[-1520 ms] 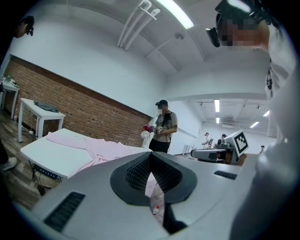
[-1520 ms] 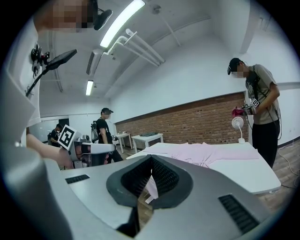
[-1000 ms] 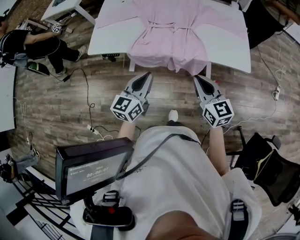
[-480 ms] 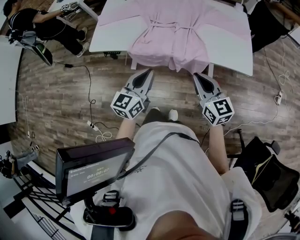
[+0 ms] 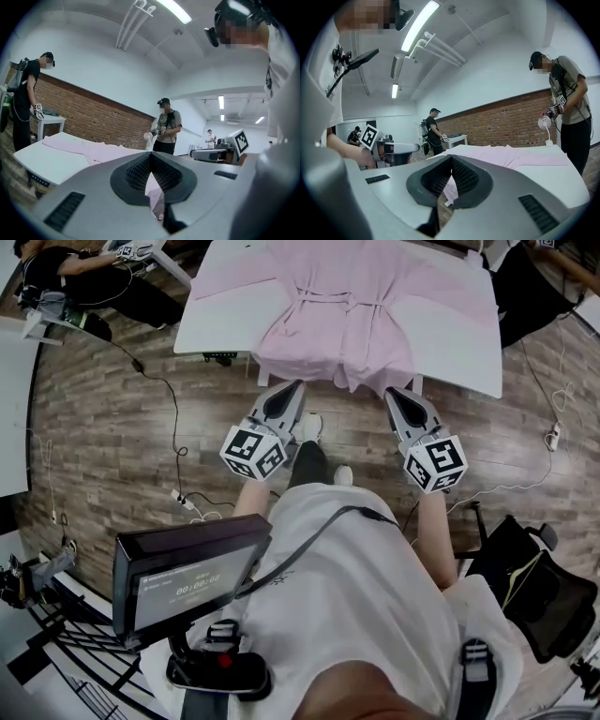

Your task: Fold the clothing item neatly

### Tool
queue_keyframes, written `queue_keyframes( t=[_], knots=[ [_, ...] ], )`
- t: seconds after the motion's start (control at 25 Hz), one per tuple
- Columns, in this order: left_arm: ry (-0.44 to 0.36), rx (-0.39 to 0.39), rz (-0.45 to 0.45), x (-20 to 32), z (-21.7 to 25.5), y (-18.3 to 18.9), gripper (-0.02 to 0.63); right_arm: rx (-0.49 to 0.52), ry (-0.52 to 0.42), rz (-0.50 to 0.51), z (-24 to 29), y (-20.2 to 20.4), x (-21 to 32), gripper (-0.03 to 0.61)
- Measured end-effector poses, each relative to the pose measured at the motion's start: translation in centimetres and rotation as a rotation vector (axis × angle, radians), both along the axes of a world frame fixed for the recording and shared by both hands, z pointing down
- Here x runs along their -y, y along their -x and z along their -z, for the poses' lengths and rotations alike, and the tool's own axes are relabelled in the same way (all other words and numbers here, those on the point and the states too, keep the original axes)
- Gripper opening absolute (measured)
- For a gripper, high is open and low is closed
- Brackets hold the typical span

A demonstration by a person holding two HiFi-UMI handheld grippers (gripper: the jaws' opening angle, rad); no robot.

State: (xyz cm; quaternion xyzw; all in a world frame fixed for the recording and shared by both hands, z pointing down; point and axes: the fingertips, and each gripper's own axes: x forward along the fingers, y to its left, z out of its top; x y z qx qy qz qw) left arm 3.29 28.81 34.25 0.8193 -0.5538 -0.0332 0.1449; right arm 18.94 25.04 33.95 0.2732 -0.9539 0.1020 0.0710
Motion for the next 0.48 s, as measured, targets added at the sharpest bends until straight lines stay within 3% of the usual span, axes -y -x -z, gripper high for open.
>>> queue_keyframes(
  t=[0.48],
  knots=[
    [0.006, -0.006, -0.065, 7.4, -0.4, 3.6, 0.002, 0.000, 0.005, -0.055, -0.1, 3.7, 6.3, 0.003]
  ],
)
